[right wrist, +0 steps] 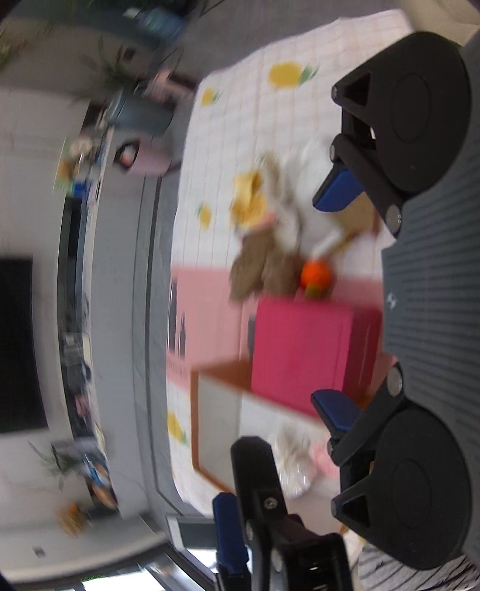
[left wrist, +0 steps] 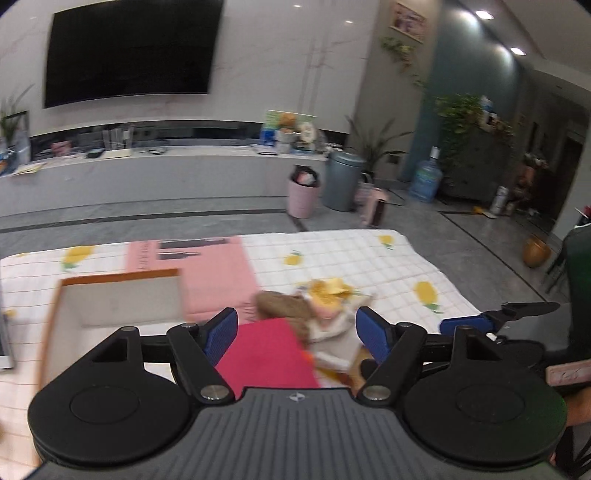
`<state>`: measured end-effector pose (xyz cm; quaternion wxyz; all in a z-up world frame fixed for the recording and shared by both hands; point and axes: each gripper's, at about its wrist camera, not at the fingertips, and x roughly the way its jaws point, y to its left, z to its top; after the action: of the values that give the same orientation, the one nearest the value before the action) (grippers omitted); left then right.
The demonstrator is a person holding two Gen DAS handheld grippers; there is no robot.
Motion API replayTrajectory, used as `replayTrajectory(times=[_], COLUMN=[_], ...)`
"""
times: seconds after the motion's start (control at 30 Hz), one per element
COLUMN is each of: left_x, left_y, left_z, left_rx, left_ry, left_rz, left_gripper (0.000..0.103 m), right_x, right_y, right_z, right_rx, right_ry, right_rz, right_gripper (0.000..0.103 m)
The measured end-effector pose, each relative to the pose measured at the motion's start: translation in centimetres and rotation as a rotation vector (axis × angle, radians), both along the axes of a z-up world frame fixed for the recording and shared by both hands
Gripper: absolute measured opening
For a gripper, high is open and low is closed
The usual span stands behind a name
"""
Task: Organize soft objects
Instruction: 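Move both tools back over the remaining soft items on the cloth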
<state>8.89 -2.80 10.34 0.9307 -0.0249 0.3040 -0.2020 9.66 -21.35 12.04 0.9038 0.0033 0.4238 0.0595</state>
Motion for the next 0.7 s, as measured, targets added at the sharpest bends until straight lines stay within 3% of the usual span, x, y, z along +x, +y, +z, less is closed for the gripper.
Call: replayTrajectory(times=[0.27, 0.6, 0.7], left_x=[1.9, 4.3, 4.3], left_y=[-6.7, -9.2, -9.2], left_z=[-5.5, -9.3, -9.6], left_rx=[0.039, 0.138, 0.143], left_ry=[0.055, 0.106, 0.089], left_rz=[-0.062, -0.066, -0.054], left_gripper=[0.086, 0.086, 0.086], right_x=[0.3, 5.5, 6.6], right_y=[-8.5, -8.6, -8.7], right_z=[-6.7, -14.6, -15.7], right_rx=[0.017, 0.135, 0.102], right_ry=[0.092, 0.248, 0.253], right_rz=[-0.173, -0.131, -0.164], right_gripper=[0.1, 0.1, 0.1])
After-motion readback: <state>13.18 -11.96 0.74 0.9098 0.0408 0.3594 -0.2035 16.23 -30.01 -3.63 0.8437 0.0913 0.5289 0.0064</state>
